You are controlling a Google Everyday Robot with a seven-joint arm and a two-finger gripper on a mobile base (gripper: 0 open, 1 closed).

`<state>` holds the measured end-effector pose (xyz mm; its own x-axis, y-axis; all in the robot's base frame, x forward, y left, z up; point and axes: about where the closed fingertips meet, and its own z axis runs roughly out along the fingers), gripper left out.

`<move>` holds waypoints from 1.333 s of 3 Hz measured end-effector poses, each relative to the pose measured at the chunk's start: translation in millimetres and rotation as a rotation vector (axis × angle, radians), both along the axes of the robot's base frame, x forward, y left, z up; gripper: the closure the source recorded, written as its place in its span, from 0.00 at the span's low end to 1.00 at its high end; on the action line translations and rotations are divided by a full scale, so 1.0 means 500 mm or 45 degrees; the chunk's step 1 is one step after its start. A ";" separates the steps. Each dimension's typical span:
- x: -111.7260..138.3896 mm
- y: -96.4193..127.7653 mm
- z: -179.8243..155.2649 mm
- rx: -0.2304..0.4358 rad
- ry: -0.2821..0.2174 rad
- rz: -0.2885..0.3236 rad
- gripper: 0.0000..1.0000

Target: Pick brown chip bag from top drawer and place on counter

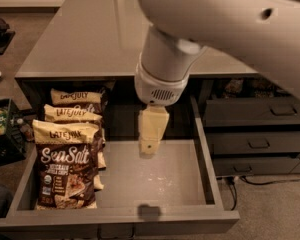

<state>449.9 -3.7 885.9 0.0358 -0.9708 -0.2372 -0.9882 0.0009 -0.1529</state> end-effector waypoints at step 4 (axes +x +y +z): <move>0.036 0.229 -0.128 0.114 0.071 0.033 0.00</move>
Offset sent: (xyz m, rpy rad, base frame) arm -0.0051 0.0467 -0.0280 0.0161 0.0562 0.0588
